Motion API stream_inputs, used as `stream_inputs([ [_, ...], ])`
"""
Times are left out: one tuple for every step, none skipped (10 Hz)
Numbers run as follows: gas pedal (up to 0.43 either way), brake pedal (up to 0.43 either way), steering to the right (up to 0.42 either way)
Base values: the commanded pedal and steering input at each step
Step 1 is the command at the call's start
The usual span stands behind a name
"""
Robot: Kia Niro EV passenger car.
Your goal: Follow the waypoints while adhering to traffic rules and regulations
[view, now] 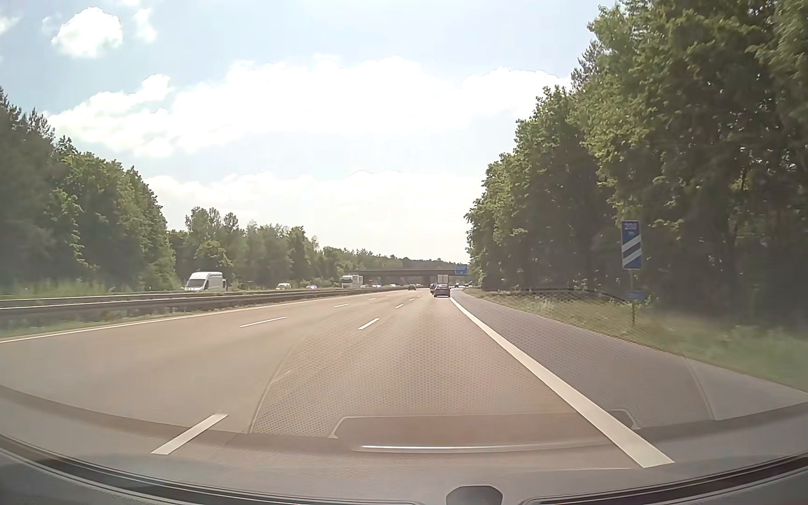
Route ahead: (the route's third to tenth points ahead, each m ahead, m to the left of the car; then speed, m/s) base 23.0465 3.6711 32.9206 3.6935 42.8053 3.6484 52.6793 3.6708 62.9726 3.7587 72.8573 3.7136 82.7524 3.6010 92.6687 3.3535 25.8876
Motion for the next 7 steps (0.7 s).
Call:
stream_inputs([
  [0.11, 0.03, 0.003],
  [0.11, 0.03, 0.003],
  [0.11, 0.03, 0.003],
  [0.11, 0.03, 0.003],
  [0.11, 0.03, 0.003],
  [0.11, 0.03, 0.003],
  [0.11, 0.03, 0.003],
])
